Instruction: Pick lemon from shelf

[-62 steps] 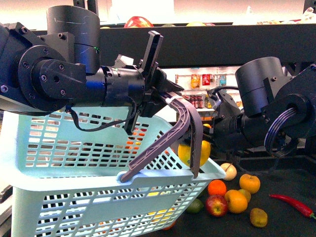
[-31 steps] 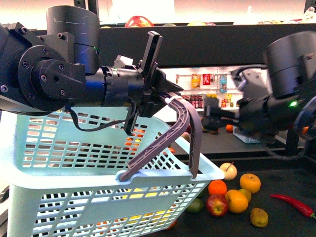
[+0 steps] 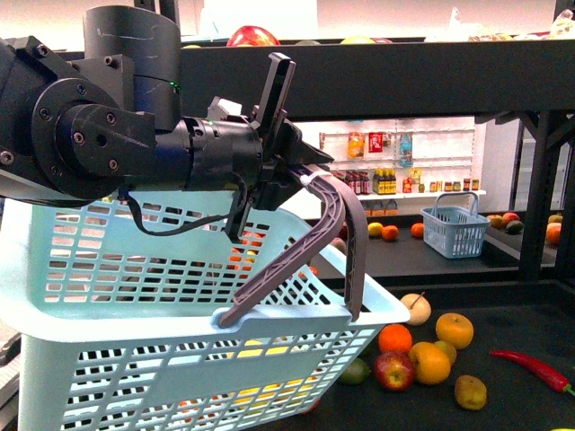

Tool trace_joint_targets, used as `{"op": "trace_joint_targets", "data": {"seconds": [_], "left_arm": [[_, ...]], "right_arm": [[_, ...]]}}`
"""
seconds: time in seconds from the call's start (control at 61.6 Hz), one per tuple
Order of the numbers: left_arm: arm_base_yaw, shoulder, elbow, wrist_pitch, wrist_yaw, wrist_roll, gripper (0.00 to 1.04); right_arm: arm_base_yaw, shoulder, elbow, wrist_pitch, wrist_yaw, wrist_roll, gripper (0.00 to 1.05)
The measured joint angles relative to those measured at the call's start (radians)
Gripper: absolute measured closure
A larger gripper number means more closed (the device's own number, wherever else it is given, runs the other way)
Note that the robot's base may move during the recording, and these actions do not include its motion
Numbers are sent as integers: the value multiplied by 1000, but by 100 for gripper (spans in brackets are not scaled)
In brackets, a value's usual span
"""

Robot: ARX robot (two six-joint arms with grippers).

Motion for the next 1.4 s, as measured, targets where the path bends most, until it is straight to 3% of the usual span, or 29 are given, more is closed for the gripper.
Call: {"op": "trace_joint_targets", "data": {"seconds": [0.211, 0.503, 1.395], "left_arm": [[0, 0, 0, 0, 0, 0, 97], [0, 0, 0, 0, -1, -2, 97], [0, 0, 0, 0, 1, -3, 97]], "right_arm": [[0, -409, -259, -77, 37, -16, 49], [1, -517, -427, -40, 39, -19, 101], [1, -771, -590, -114, 39, -23, 102]]}}
